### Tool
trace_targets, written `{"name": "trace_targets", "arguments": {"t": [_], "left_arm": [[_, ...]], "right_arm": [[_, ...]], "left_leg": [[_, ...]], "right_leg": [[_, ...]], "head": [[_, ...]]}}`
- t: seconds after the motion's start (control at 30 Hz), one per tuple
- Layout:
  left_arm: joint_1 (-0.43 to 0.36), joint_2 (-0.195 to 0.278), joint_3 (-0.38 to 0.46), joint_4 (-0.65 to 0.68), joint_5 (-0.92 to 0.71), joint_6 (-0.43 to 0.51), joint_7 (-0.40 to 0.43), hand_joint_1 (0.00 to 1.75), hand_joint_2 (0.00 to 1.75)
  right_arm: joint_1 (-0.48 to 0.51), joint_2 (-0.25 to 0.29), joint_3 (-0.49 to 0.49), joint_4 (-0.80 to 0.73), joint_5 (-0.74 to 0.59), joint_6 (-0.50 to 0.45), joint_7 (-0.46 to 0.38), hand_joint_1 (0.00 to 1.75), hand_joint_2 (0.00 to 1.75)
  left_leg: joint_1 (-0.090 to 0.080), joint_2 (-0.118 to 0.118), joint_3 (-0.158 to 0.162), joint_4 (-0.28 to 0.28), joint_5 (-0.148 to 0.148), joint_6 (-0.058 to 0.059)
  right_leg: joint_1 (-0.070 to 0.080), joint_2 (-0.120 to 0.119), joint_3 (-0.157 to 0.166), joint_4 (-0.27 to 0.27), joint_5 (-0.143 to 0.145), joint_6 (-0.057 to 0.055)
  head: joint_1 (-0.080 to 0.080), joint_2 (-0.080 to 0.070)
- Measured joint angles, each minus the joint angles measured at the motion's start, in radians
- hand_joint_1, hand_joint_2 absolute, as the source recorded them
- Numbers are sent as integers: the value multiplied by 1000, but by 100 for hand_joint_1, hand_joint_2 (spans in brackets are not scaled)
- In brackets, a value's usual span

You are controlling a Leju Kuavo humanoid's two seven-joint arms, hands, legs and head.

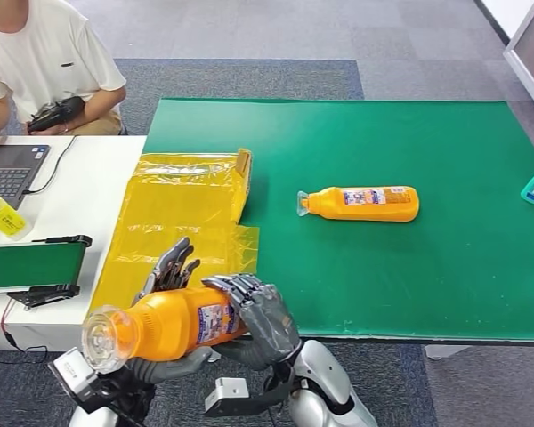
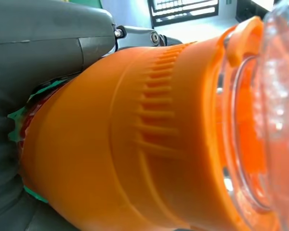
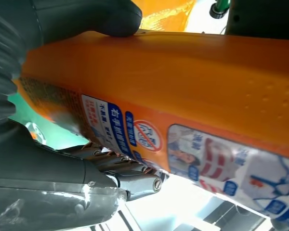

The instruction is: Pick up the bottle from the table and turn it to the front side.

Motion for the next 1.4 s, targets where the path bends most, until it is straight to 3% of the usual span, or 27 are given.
{"name": "trace_targets", "arguments": {"t": [0.77, 0.9, 1.17, 1.4], "left_arm": [[-1, 6, -52, 18, -175, 133, 5, 175, 175], [3, 7, -50, 15, -185, 140, 7, 175, 175], [26, 9, -37, -55, -284, 224, -13, 175, 175], [35, 7, 10, -174, -397, 307, 9, 175, 175]], "right_arm": [[1, 11, -12, 49, -21, -22, 0, 172, 175], [-6, 21, -22, 86, -34, -7, 3, 3, 175], [-25, 38, -86, 217, -67, 30, 34, 0, 175], [-12, 38, -162, 211, -83, 56, 39, 0, 175]], "left_leg": [[0, 0, 0, 0, 0, 0], [0, 0, 0, 0, 0, 0], [0, 0, -1, 0, 0, 0], [0, 0, -1, 0, 0, 0]], "right_leg": [[0, 1, 0, 0, 0, 0], [0, 1, 0, 0, 0, 0], [0, 0, 0, 0, 0, 0], [0, 0, 0, 0, 0, 0]], "head": [[0, 0], [0, 0], [0, 0], [0, 0]]}}
